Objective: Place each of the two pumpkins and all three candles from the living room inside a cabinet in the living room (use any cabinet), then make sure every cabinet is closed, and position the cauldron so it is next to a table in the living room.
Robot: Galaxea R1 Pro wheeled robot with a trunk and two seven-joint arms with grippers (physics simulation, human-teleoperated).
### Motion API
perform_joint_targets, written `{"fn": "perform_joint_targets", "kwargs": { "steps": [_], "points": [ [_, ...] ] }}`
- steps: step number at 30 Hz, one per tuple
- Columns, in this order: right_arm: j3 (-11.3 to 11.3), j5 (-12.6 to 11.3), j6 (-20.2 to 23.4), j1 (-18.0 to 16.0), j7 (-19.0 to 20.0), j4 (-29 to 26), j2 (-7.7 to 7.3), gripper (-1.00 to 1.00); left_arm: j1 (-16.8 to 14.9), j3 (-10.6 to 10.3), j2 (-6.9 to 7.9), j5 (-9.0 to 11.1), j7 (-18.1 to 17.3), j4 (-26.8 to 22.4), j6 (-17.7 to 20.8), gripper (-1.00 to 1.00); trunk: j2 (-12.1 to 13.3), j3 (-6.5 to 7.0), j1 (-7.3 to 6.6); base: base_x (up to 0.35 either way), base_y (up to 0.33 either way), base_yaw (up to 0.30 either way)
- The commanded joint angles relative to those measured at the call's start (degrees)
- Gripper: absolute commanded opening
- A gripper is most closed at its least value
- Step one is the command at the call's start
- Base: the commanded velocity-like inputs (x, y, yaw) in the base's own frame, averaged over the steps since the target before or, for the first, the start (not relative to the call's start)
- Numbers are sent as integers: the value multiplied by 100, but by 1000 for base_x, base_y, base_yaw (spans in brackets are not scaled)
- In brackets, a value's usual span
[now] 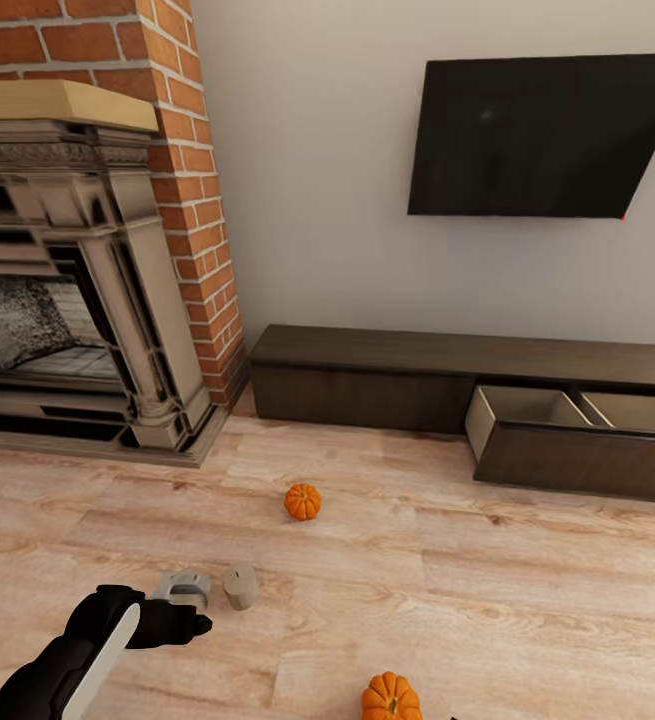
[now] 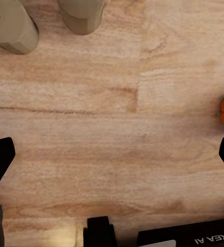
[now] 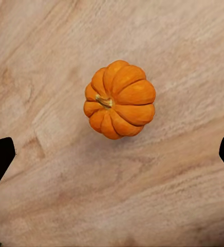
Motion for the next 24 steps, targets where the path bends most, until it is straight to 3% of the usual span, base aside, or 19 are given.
{"fn": "perform_joint_targets", "kwargs": {
  "steps": [1,7,24],
  "points": [
    [34,-59,15,-1,2,-4,-7,100,-3,-7,4,-32,-31,-3,15,100,-2,-5,0,47,201,0],
    [34,-59,13,-2,2,-4,-7,100,-3,-8,4,-31,-25,-3,15,100,-2,-5,0,59,87,0],
    [34,-59,13,-1,2,-4,-7,100,-3,-16,-5,-114,-31,-4,15,100,-2,-5,0,176,40,0]
  ]
}}
